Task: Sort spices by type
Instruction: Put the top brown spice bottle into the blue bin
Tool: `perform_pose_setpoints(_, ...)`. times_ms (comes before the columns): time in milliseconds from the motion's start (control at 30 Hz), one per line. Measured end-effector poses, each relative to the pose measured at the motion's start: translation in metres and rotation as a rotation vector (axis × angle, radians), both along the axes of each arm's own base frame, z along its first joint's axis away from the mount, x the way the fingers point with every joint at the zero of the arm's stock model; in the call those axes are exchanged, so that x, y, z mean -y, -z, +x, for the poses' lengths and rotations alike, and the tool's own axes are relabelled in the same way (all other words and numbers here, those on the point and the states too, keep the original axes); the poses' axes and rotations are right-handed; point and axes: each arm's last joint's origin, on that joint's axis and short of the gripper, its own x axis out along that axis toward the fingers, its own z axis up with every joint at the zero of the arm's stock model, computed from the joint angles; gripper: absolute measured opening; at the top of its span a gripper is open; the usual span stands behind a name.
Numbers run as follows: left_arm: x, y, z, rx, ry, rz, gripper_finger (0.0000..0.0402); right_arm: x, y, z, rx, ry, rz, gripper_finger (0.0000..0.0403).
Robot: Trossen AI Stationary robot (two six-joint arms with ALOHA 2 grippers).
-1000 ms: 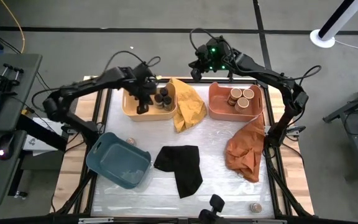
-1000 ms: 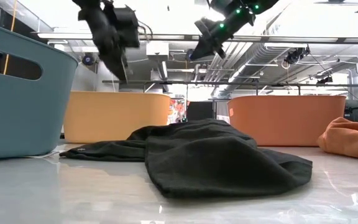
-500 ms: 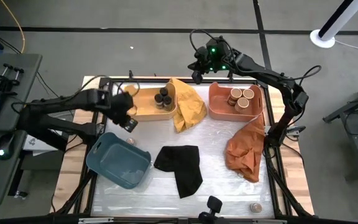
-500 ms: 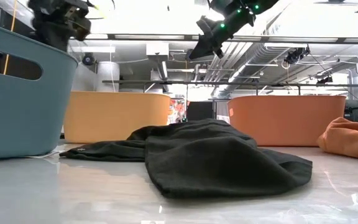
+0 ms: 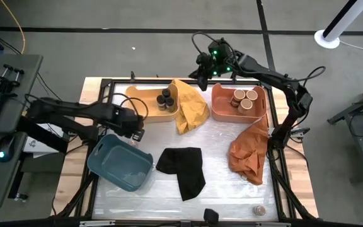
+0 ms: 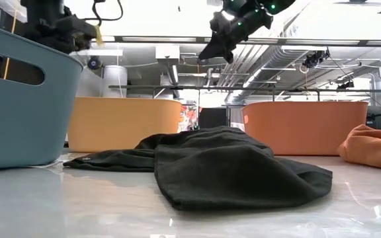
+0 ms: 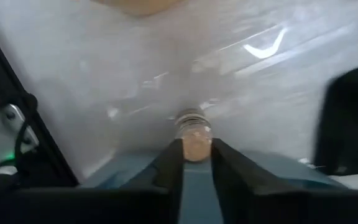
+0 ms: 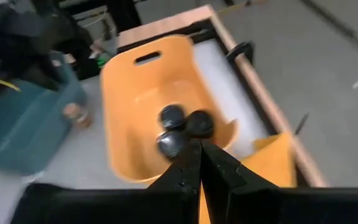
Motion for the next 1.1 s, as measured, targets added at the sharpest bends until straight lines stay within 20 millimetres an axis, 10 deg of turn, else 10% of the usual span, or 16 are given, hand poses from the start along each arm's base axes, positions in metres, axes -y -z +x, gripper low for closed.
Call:
perform_pose_setpoints(400,-0.017,0.031,0.024,-0.188,0.077,-0.009,0.0245,-0.063,0.007,0.028,-0.099,0.053,0.145,0.0000)
perform_pose_setpoints(767,-0.012,0.048,0.011,-0.063,0.036,-0.057,0.0246,-0.113,0.010,0.013,-0.359,0.084,0.113,0.0000)
perform_pose_setpoints(1100,-0.012,0.055,-0.010,0.055,-0.163,-0.118,0.0245,-0.125,-0.040,-0.047,-0.326,0.135,0.002,0.0000)
